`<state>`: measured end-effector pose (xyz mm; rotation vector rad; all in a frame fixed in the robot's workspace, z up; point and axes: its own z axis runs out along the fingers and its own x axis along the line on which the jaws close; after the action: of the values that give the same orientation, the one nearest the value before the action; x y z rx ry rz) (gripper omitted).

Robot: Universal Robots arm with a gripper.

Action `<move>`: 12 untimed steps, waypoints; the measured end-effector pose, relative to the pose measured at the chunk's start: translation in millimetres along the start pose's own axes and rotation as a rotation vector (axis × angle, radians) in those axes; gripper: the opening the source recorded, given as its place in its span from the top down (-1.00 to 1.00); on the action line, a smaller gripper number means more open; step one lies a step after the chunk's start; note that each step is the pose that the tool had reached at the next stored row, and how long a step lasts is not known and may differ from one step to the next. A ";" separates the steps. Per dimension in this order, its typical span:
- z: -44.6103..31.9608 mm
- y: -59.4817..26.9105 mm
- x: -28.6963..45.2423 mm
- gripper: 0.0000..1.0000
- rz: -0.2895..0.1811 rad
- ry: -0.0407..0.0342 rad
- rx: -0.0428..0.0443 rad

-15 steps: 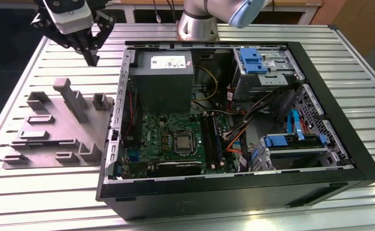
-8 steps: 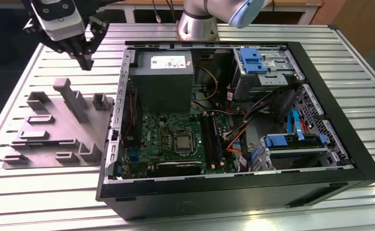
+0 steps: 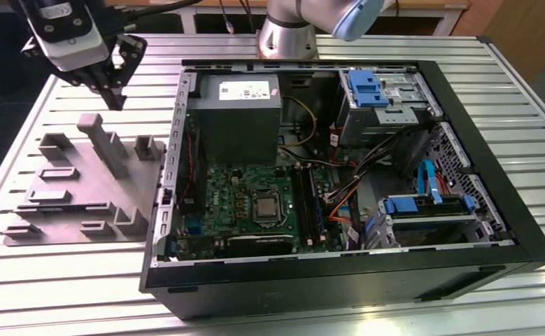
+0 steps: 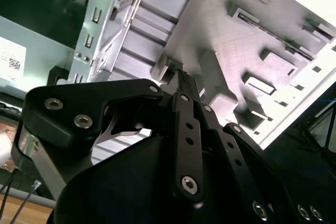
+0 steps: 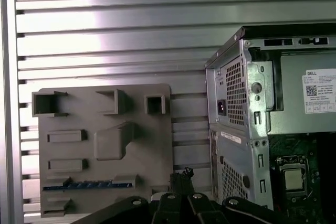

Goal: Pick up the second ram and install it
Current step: 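Reach for the second ram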

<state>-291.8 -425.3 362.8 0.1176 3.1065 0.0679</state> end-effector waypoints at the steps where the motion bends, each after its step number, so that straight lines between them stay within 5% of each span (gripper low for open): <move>1: 0.4 -1.2 1.8 0.80 0.000 0.0001 0.0001; 12: 5.5 -11.5 24.7 0.80 0.000 0.0001 0.0000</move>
<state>-317.1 -434.6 356.1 0.1175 3.1066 0.0678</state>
